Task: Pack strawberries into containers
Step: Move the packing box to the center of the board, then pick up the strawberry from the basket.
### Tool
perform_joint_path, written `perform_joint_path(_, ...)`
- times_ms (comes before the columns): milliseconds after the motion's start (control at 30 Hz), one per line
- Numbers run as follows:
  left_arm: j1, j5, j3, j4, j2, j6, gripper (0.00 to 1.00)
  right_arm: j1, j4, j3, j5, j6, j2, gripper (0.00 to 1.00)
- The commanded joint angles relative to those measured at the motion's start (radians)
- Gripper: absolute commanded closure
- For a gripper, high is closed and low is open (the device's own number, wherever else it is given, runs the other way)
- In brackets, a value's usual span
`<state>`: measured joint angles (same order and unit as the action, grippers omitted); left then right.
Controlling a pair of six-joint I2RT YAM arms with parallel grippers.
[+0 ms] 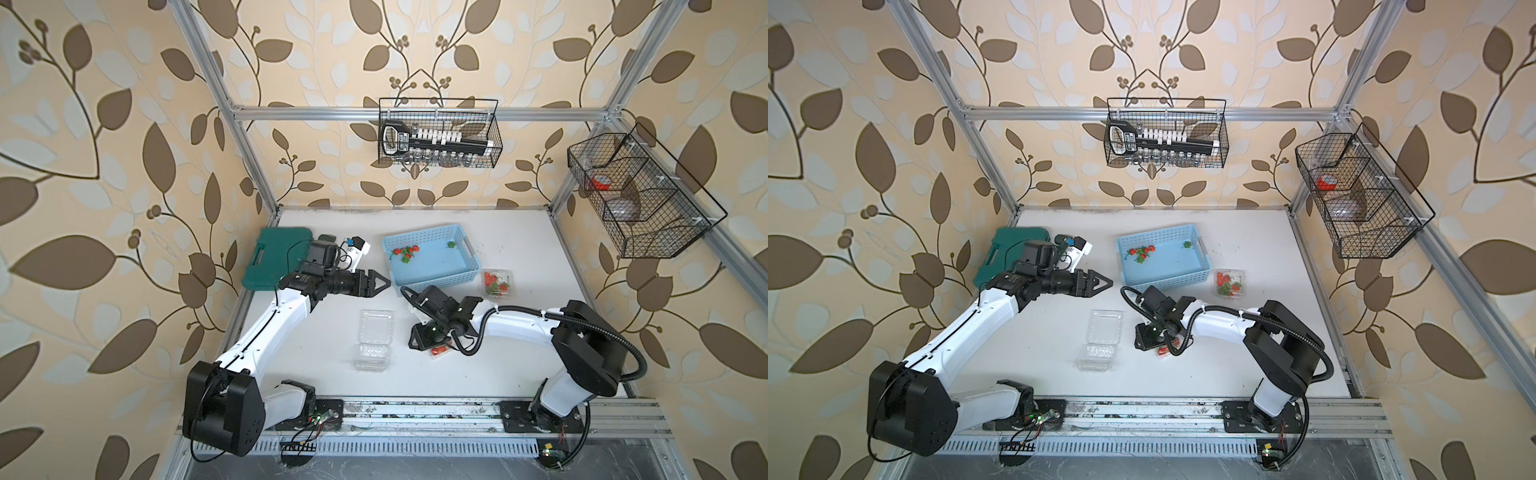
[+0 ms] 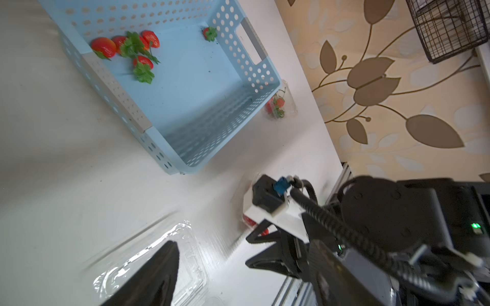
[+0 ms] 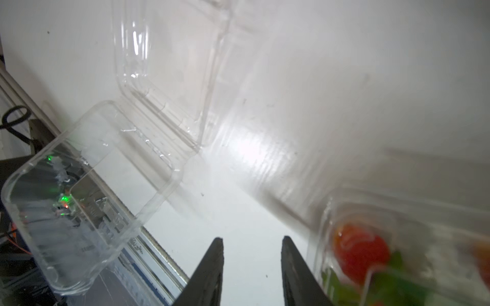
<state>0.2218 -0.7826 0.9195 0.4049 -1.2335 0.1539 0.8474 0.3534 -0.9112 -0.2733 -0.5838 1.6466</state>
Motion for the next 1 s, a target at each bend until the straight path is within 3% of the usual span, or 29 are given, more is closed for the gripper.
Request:
perform_joint_path(0, -0.002, -0.118, 0.060, 0.062, -0.021, -0.078, 0.21, -0.072, 0.012, 0.056, 0.014, -0.009, -0.047, 0.63)
perform_joint_path(300, -0.002, -0.128, 0.058, 0.066, -0.056, -0.102, 0.21, -0.253, 0.080, 0.091, 0.046, 0.076, -0.135, 0.64)
perform_joint_path(567, -0.002, 0.141, 0.099, 0.092, -0.051, -0.073, 0.22, -0.281, 0.160, -0.110, 0.044, 0.206, -0.202, 0.63)
perform_joint_path(800, -0.002, 0.246, 0.233, 0.097, -0.120, -0.097, 0.22, -0.403, 0.221, -0.439, 0.163, 0.307, 0.063, 0.61)
perform_joint_path(967, -0.002, 0.273, 0.204, 0.055, -0.143, -0.115, 0.22, -0.431, 0.278, -0.716, 0.188, 0.367, 0.335, 0.61)
